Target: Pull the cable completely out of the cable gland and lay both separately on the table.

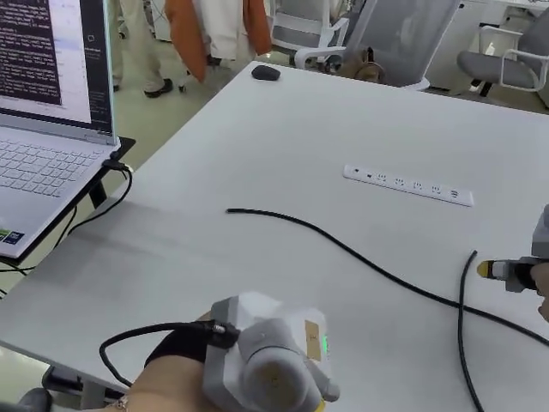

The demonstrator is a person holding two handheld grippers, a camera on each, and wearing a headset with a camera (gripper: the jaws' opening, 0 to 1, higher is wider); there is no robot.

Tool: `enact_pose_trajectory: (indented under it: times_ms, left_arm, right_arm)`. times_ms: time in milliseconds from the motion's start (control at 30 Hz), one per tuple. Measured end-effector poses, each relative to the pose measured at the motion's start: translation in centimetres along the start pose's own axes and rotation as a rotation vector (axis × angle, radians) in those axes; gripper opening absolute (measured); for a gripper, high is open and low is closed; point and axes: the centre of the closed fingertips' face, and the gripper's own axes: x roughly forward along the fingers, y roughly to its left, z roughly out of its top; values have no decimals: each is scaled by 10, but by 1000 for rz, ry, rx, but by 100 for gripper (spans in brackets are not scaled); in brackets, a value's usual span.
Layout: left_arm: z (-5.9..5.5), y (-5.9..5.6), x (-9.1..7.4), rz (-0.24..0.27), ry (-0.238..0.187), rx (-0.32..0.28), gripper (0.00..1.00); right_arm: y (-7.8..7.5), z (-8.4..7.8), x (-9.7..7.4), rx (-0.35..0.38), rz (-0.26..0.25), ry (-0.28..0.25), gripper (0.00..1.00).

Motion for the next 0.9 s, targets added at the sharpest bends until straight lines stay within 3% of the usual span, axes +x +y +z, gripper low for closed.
enact_pose_trajectory:
  times_ms: [133, 200, 267, 400, 533, 633, 767, 900]
  left_arm:
    - [2, -4, 1, -8, 4, 12, 18]
    - [5, -6, 1, -18, -5, 4, 17]
    - [13, -8, 1, -33, -49, -27, 17]
    - [16, -6, 0, -39, -48, -34, 17]
    - [24, 0, -4, -28, -42, 35, 18]
    - [31, 12, -2, -28, -53, 42, 18]
    - [41, 24, 5, -61, -132, -69, 18]
    - [34, 31, 20, -101, -131, -111, 18]
  right_arm:
    - [12, 2, -20, -50, 58, -31, 21]
    - [19, 1, -33, -21, 93, -57, 20]
    - [23, -4, -43, -1, 109, -61, 20]
    - [34, -13, -75, 26, 160, -102, 22]
    - [42, -22, -108, -20, 182, -139, 22]
    - [50, -34, -137, -39, 205, -166, 23]
    - [59, -55, -169, -35, 232, -193, 22]
    - [60, -79, -202, -40, 219, -220, 20]
